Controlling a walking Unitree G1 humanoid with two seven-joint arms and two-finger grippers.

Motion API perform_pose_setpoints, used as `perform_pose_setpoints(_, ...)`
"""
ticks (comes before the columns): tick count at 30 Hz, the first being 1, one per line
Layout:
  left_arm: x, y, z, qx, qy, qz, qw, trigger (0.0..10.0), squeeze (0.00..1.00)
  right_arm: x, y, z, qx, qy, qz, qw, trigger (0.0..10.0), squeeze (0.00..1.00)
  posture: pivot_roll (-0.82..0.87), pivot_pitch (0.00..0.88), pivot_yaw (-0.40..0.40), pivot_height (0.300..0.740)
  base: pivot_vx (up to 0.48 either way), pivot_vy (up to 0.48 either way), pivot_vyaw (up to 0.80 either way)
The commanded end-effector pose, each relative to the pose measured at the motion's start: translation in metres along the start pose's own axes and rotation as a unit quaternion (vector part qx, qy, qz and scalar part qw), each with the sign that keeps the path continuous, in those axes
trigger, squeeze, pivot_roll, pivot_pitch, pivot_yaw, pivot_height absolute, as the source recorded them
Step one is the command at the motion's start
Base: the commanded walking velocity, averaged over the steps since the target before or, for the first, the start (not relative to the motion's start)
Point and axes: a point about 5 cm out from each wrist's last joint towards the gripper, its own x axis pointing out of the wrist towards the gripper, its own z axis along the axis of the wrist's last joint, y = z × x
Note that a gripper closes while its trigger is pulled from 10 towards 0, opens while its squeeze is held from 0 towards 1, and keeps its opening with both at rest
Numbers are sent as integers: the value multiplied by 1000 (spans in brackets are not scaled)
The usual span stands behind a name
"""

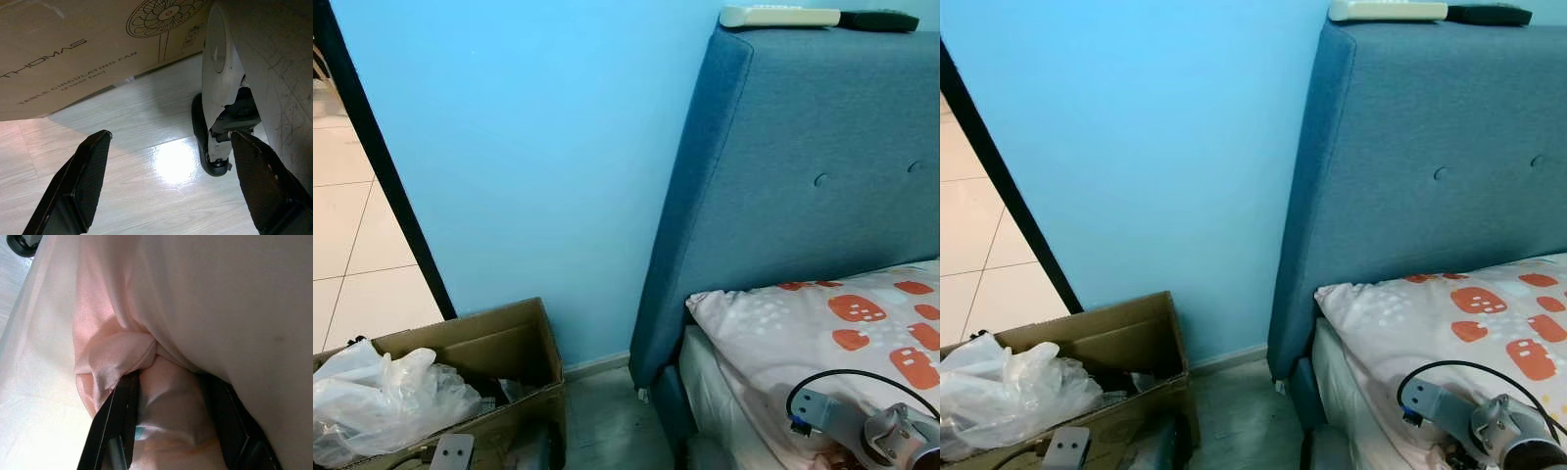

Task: Clean up the room

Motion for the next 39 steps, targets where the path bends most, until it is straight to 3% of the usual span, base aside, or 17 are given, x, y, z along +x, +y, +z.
perform_pose_setpoints(1, 3, -25, -5, 4, 9, -41, 999, 10000, 0, -1, -2, 16, 2, -50, -8, 999, 10000, 0, 71, 79, -116, 578, 0, 0, 0)
perform_pose_setpoints(3, 3, -26, -4, 4, 9, -42, 999, 10000, 0, -4, 1, 43, 68, -135, 25, 988, 10000, 0, 72, 73, -115, 578, 0, 0, 0)
perform_pose_setpoints(4, 3, -26, -4, 4, 9, -42, 999, 10000, 0, -4, 1, 43, 68, -135, 25, 988, 10000, 0, 72, 73, -115, 578, 0, 0, 0)
perform_pose_setpoints(7, 5, -28, -2, 2, 8, -45, 999, 10000, 0, -15, 0, 82, 116, -239, 63, 962, 10000, 0, 75, 61, -118, 578, 0, 0, 0)
perform_pose_setpoints(9, 5, -29, -1, 1, 8, -47, 999, 10000, 0, -19, -1, 91, 120, -257, 72, 956, 10000, 0, 75, 59, -120, 578, 0, 0, 0)
perform_pose_setpoints(11, 6, -30, 0, 0, 7, -48, 999, 10000, 0, -21, -1, 95, 122, -265, 76, 953, 10000, 0, 75, 59, -120, 578, 0, 0, 0)
perform_pose_setpoints(14, 7, -33, 2, -2, 8, -54, 999, 10000, 0, -27, 2, 115, 86, -273, 77, 955, 10000, 0, 75, 40, -120, 578, 0, 0, 0)
perform_pose_setpoints(16, 7, -34, 1, 2, 13, -59, 998, 10000, 0, -36, 14, 135, 61, -300, 112, 945, 10000, 0, 80, 33, -121, 578, 0, 0, 0)
perform_pose_setpoints(18, 6, -32, -1, 5, 18, -60, 998, 10000, 0, -39, 30, 139, 21, -301, 152, 941, 10000, 0, 85, 28, -119, 578, 0, 0, 0)
perform_pose_setpoints(20, 5, -31, -3, 1, 23, -61, 998, 10000, 0, -37, 41, 134, -20, -276, 168, 946, 10000, 0, 88, 24, -118, 578, 0, 0, 0)
perform_pose_setpoints(22, 5, -30, -5, 1, 28, -62, 998, 10000, 0, -34, 44, 126, -33, -250, 171, 952, 10000, 0, 90, 21, -118, 578, 0, 0, 0)
perform_pose_setpoints(23, 4, -30, -8, 2, 33, -65, 997, 10000, 0, -30, 45, 115, -49, -213, 165, 962, 10000, 0, 91, 21, -117, 578, 0, 0, 0)
perform_pose_setpoints(25, 2, -29, -12, 5, 41, -68, 997, 10000, 0, -22, 34, 88, -67, -126, 124, 982, 10000, 0, 92, 21, -114, 578, 0, 0, 0)
perform_pose_setpoints(26, 2, -29, -12, 5, 41, -68, 997, 10000, 0, -22, 34, 88, -67, -126, 124, 982, 10000, 0, 92, 21, -114, 578, 0, 0, 0)
perform_pose_setpoints(27, 1, -28, -15, 4, 46, -68, 997, 10000, 0, -24, 19, 61, -66, -60, 94, 992, 10000, 0, 91, 18, -113, 578, 0, 0, 0)
perform_pose_setpoints(32, 1, -29, -17, 3, 49, -69, 996, 10000, 0, -30, 9, 39, -59, -21, 75, 995, 10000, 0, 87, 20, -114, 578, 0, 0, 0)
perform_pose_setpoints(39, 1, -30, -17, 3, 49, -73, 996, 10000, 0, -49, -20, -4, -18, 62, -8, 998, 10000, 0, 79, 23, -107, 578, 0, 0, 0)
